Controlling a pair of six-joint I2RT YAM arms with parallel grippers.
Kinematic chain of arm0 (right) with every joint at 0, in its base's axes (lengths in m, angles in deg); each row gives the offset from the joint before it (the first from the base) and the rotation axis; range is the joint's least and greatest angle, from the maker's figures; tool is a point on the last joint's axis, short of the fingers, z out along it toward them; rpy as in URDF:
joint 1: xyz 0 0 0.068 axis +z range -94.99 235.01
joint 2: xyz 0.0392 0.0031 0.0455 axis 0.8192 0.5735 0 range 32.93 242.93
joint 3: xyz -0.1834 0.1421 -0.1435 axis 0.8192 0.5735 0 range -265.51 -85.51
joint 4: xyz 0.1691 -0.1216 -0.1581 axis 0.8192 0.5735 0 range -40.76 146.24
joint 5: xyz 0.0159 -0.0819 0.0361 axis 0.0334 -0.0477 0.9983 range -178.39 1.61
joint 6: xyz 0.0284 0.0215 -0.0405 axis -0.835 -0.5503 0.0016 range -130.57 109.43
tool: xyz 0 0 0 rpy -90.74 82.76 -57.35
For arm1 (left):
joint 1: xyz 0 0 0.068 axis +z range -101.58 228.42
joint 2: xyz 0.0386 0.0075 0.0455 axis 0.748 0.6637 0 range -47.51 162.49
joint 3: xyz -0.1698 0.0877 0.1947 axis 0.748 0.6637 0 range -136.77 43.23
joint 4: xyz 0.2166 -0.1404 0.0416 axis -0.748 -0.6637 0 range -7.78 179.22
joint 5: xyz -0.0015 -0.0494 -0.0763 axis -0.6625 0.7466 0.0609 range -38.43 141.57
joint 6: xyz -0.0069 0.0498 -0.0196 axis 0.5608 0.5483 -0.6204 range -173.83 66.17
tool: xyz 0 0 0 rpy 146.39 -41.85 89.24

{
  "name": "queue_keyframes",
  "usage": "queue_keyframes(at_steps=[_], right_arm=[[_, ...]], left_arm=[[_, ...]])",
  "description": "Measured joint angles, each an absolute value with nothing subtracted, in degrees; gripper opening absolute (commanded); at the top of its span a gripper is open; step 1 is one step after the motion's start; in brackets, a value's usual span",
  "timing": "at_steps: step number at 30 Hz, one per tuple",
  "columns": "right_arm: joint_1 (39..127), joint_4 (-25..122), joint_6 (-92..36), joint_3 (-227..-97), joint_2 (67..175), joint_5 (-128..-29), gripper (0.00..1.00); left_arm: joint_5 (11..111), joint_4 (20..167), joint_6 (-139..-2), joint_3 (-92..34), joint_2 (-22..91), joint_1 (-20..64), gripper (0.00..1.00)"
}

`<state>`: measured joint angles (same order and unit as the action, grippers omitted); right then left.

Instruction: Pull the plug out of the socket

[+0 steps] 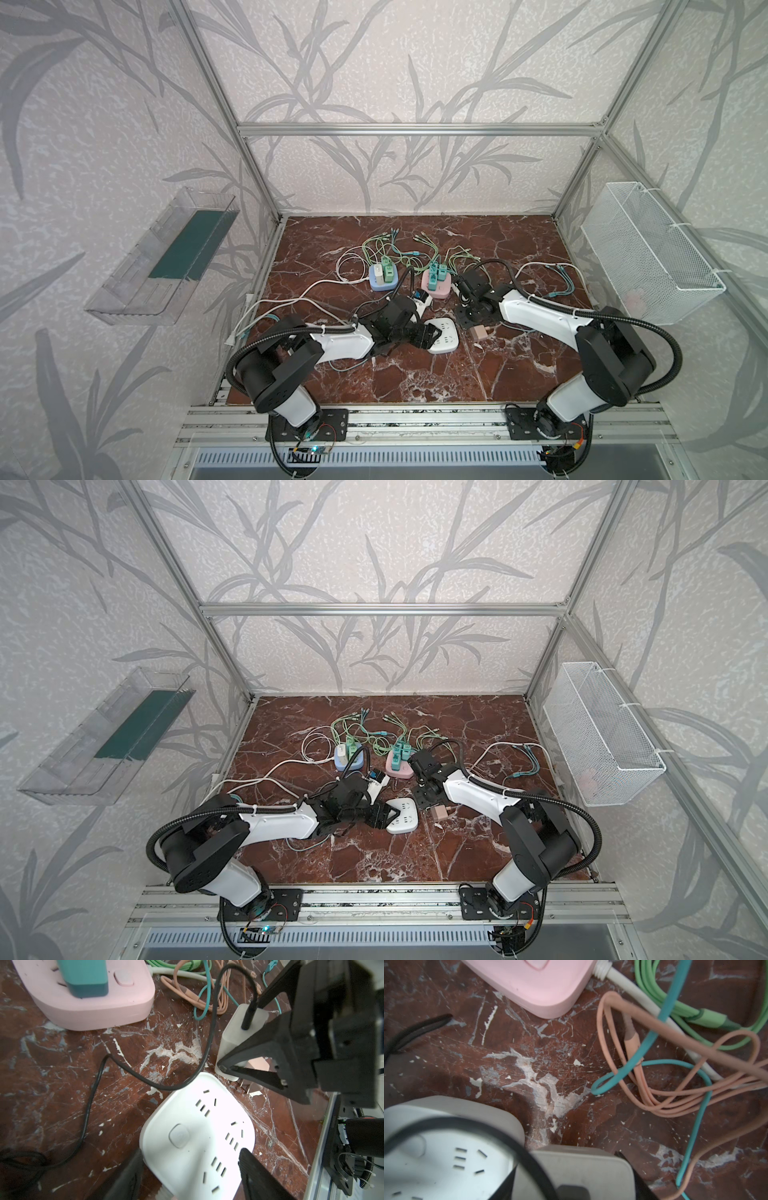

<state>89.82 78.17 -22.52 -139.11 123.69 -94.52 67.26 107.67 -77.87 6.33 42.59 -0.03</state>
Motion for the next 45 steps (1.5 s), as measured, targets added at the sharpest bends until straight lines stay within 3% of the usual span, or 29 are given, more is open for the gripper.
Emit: queue_keyframes(at_steps=[9, 19, 30, 45], right_arm=[[89.79, 79.09, -22.65, -141.08, 125.61, -93.82, 0.65], [89.79, 80.27, -22.78, -142.08, 127.73, -93.87, 0.72], [89.79, 77.93, -23.09, -140.92, 122.6, -93.89, 0.83], [89.82, 59.61, -22.32, -127.07, 107.45, -88.95, 0.81]], left_arm=[[63.47, 105.84, -78.26, 6.33, 38.03, -0.23, 0.8], [58.86, 104.02, -78.52, 8.25, 29.94, -0.23, 0.83], [51.45, 100.33, -78.21, 10.37, 22.86, -0.23, 0.97], [37.9, 94.71, -78.17, 10.81, 17.26, 4.25, 0.99]])
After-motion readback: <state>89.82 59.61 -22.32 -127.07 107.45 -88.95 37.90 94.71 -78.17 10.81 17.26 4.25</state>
